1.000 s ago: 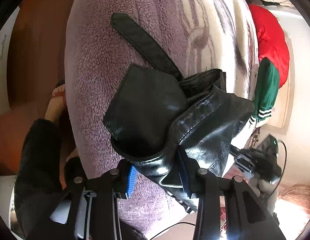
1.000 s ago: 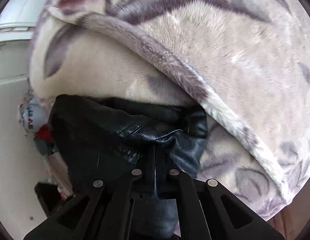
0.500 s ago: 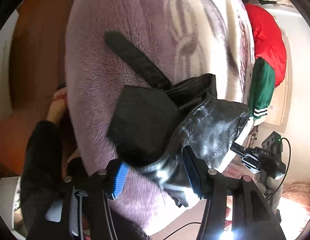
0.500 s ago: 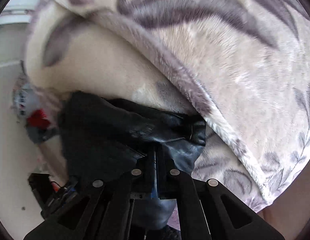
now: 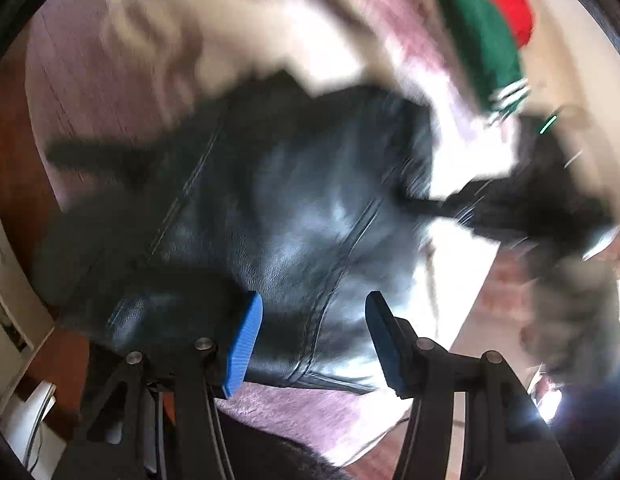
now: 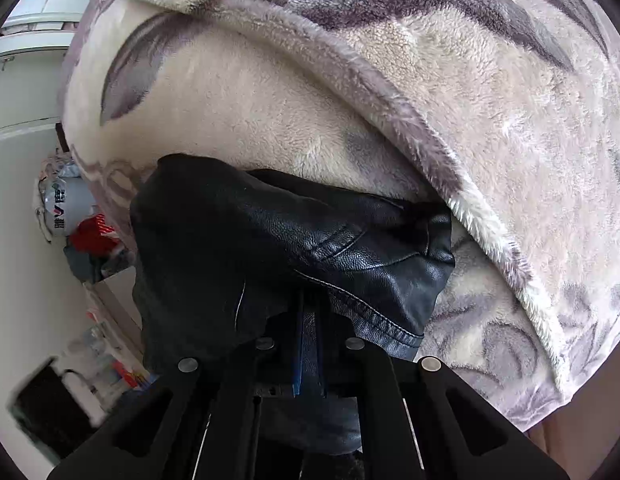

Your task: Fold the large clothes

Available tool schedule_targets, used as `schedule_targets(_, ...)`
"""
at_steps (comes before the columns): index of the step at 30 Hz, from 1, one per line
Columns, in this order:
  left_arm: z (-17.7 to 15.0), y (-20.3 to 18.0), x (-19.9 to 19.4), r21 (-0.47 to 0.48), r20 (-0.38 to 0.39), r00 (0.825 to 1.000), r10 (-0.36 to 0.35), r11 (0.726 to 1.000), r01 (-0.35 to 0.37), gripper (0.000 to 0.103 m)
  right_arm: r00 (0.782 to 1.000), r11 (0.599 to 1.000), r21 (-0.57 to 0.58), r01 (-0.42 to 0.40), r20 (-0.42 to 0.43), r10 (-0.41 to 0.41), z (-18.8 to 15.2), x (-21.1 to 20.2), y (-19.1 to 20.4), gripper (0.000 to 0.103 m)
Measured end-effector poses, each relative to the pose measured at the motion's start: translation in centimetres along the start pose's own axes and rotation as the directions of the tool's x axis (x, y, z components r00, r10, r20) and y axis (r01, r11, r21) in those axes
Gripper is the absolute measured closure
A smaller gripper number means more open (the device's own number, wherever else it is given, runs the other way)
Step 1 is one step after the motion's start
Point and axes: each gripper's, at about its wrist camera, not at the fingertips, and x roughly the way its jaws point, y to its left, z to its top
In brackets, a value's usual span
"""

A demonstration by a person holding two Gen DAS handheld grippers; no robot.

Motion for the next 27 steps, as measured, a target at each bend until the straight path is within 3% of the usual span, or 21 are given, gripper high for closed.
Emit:
schedule_targets(2,-0.3,1.4,1.3,-0.017,-0.001,1.000,-0.010,1.000,0.010,0.056,1.000,1.000,0.009,0.000,-0.026,0.000,0.3,0.6,-0.1,0.097)
schedule_targets(4,0.1,2.8,1.7,-0.033,0.011,0.999,-0.043,0.998,0.044,0.064,0.999,1.000,0.010,0.011,-0.048,-0.010,0.9,1.5,-0.2,0.099)
schedule_targets(9,1.6,4.0,2.1,-0.034,-0.002,0.997,-0.076,0.996,0.076,0.064,0.995,0.996,0.046,0.078,-0.067,-0.075,2.9,6.0,-0.1,0.103)
schedule_targets(12,2.5,3.2,0.9,-0.038,-0.038,0.996,-0.077,0.996,0.075,0.064,0.993,0.996,0.048,0.073,-0.093,-0.068,3.2,5.6,0.1,0.103)
schedule_targets(13,2.9,2.8,-0.2,-0.028,-0.029,0.997,-0.074,0.997,0.074,0.064,0.995,0.998,0.046,0.047,-0.094,-0.042,2.9,4.9,0.1,0.096)
schedule_targets(15,3.7,2.2,-2.9,-0.003,0.025,0.995,-0.095,0.995,0.095,0.061,0.994,0.996,0.037,-0.085,-0.070,0.087,1.6,2.3,-0.2,0.070)
schedule_targets(17,5.0,2.1,-5.1,0.043,0.084,0.993,-0.082,0.996,0.078,0.035,0.976,0.976,0.049,-0.214,-0.027,0.215,0.0,0.1,-1.0,0.012)
schedule_targets(19,6.5,2.6,-5.2,0.102,0.107,0.994,-0.025,0.995,0.014,0.032,0.968,0.967,0.052,-0.249,0.050,0.246,-2.2,-2.0,-2.3,0.006)
schedule_targets(20,7.3,3.1,-4.3,0.125,0.087,0.996,0.031,0.991,-0.042,0.032,0.966,0.966,0.051,-0.253,0.072,0.250,-3.2,-2.4,-3.0,0.006)
schedule_targets(21,8.1,3.6,-3.2,0.140,0.053,0.998,0.043,0.989,-0.050,0.032,0.963,0.964,0.056,-0.261,0.089,0.256,-4.3,-2.4,-3.9,0.006)
schedule_targets(23,9.5,4.8,-0.5,0.168,-0.024,0.998,0.052,0.985,-0.047,0.032,0.957,0.957,0.077,-0.279,0.107,0.270,-5.7,-1.2,-5.8,0.006)
schedule_targets(25,10.4,5.6,1.3,0.186,-0.075,0.997,0.007,0.983,0.007,0.028,0.948,0.945,0.098,-0.311,0.102,0.301,-6.8,1.4,-7.5,0.006)
schedule_targets(26,10.9,6.0,2.1,0.186,-0.096,0.995,-0.021,0.982,0.038,0.026,0.937,0.934,0.095,-0.346,0.096,0.337,-7.1,3.0,-8.2,0.006)
schedule_targets(27,11.3,6.3,2.5,0.180,-0.114,0.992,-0.054,0.981,0.074,0.025,0.911,0.907,0.095,-0.410,0.081,0.404,-7.4,4.9,-8.7,0.006)
